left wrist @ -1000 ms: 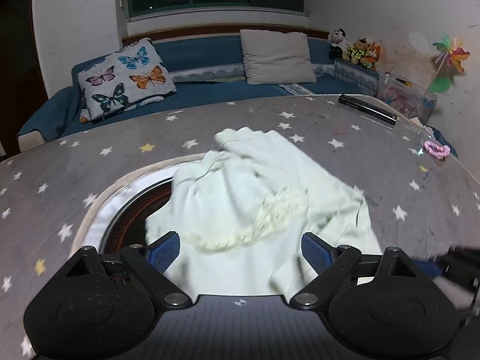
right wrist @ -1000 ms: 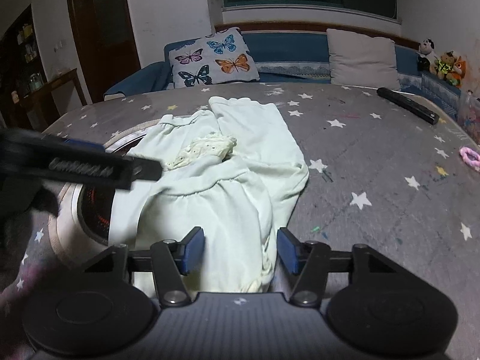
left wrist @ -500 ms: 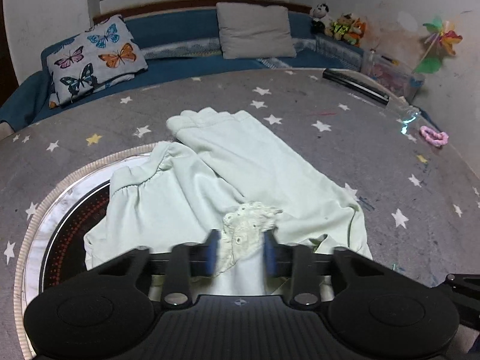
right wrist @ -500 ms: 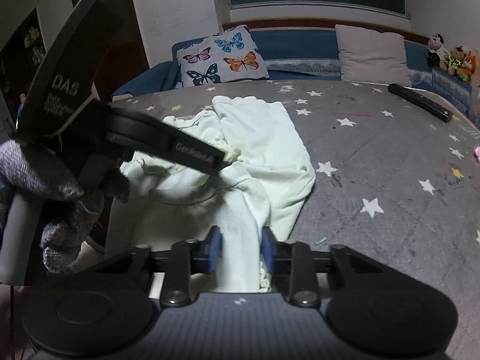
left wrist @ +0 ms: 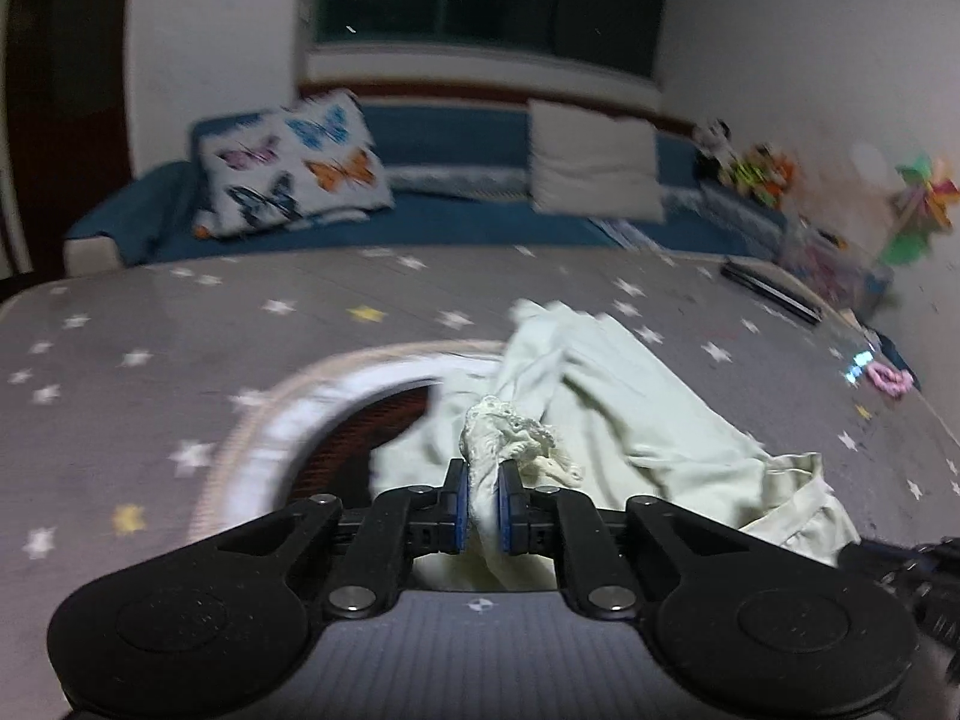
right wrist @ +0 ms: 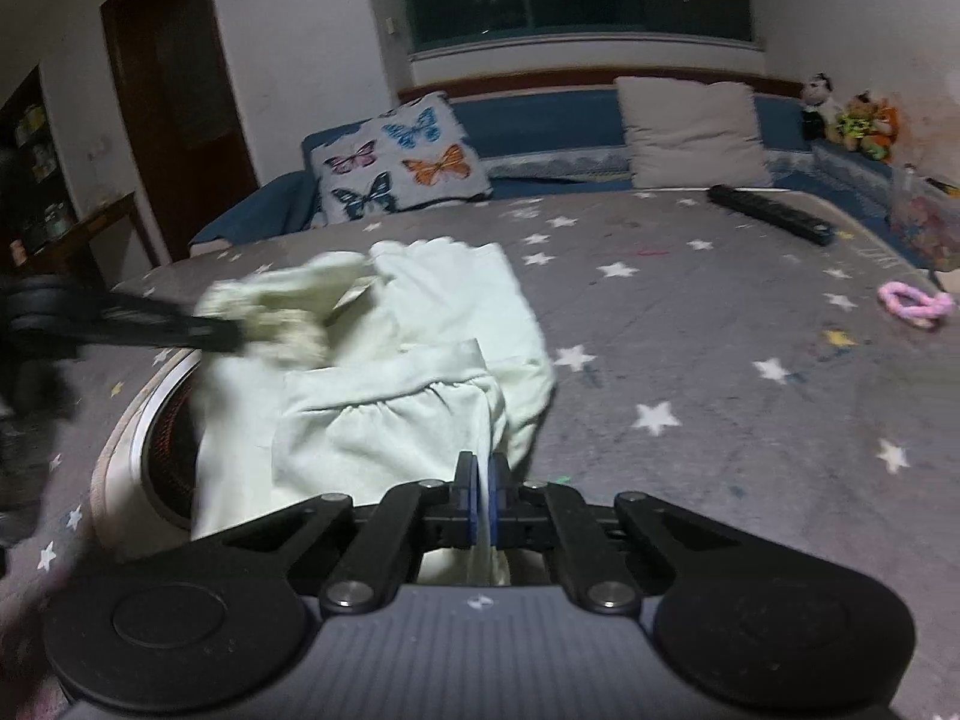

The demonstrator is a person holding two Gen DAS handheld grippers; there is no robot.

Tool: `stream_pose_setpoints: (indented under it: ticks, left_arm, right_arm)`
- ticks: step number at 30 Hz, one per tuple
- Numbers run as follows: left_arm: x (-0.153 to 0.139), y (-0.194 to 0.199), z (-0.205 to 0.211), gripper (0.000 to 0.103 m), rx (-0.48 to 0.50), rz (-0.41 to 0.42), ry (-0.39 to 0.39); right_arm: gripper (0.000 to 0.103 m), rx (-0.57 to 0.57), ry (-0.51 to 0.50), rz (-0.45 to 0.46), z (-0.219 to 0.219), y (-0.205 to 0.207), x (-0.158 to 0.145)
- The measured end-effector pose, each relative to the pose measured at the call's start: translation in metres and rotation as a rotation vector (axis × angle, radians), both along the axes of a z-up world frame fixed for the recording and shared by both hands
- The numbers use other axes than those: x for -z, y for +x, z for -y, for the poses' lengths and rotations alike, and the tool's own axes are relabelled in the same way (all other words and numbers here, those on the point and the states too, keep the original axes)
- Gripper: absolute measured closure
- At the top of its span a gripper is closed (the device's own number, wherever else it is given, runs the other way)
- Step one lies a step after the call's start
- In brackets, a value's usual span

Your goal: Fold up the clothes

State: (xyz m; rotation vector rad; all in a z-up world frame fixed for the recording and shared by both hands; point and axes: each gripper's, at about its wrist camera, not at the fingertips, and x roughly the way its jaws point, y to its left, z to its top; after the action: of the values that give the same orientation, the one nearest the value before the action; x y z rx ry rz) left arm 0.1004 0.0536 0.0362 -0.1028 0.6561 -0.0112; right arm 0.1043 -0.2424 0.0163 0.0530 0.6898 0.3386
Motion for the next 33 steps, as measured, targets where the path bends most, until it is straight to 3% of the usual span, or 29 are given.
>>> stream_pose_setpoints:
  ticks: [6,13,18,20,22,28,30,33]
  left_arm:
    - [-0.006,-0.056,-0.046,0.093,-0.095,0.026,-0.019]
    - [0.005,-0.118,-0.067,0.094,-0.157,-0.006,-0.064]
    - [0.015,-0.142,-0.065,0.094,-0.16,-0.046,-0.05]
    - [0.02,-0.145,-0.068,0.094,-0.161,-0.06,-0.052]
    - [0.024,-0.148,-0.07,0.093,-0.162,-0.073,-0.059]
    - [0.025,-0.155,-0.078,0.083,-0.166,-0.092,-0.057]
    - [0.024,-0.157,-0.08,0.067,-0.171,-0.091,-0.047]
    - [0.018,-0.161,-0.082,0.06,-0.176,-0.08,-0.034]
  right_arm:
    - [0.101,0.105,-0.004,0.038,0.028,-0.023,-0.008]
    - [0.098,0.088,-0.002,0.011,0.033,-0.034,-0.008]
    - [0.091,-0.02,-0.007,0.003,-0.005,-0.029,-0.006]
    - [0.079,-0.071,-0.019,-0.009,-0.024,-0.026,-0.002]
    - [0.076,-0.122,-0.03,-0.021,-0.043,-0.022,0.002]
    - [0.064,-0.262,-0.077,-0.056,-0.1,-0.012,0.016]
    - [0.059,-0.281,-0.108,-0.056,-0.111,-0.013,0.021]
    - [0.063,-0.291,-0.172,-0.022,-0.122,-0.019,0.023]
